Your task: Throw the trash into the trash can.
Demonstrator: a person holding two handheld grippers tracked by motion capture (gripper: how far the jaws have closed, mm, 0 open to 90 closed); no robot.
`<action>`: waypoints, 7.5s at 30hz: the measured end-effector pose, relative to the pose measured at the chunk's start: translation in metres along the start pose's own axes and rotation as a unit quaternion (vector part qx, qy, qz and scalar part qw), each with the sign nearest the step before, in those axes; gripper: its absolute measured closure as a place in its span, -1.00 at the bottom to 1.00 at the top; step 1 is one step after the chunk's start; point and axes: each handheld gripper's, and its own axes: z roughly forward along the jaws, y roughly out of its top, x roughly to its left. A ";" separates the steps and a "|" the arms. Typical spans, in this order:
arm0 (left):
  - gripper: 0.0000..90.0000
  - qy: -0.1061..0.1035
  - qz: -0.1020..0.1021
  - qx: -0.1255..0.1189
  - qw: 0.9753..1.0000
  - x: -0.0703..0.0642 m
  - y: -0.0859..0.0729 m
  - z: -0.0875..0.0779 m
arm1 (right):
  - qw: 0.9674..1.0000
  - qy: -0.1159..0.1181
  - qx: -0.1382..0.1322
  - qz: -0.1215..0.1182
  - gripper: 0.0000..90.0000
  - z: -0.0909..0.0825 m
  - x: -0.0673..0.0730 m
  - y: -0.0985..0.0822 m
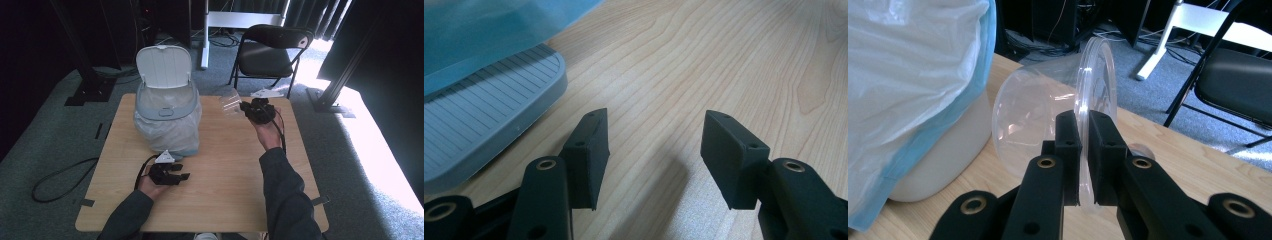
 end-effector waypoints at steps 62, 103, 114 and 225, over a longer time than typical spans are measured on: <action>0.00 0.000 0.001 0.001 1.000 0.000 0.000 0.000 | 0.995 0.034 -0.085 -0.040 0.87 -0.031 0.026 0.069; 0.00 -0.001 0.000 0.001 1.000 0.000 0.000 0.000 | 0.988 0.066 -0.117 -0.071 0.87 -0.038 0.056 0.097; 0.00 0.000 0.002 0.001 1.000 -0.001 0.000 0.000 | 0.986 0.081 -0.124 -0.078 0.87 -0.038 0.068 0.106; -0.01 -0.002 0.005 0.002 1.000 -0.001 -0.001 -0.001 | 0.980 0.151 -0.059 -0.114 0.75 0.034 0.133 0.122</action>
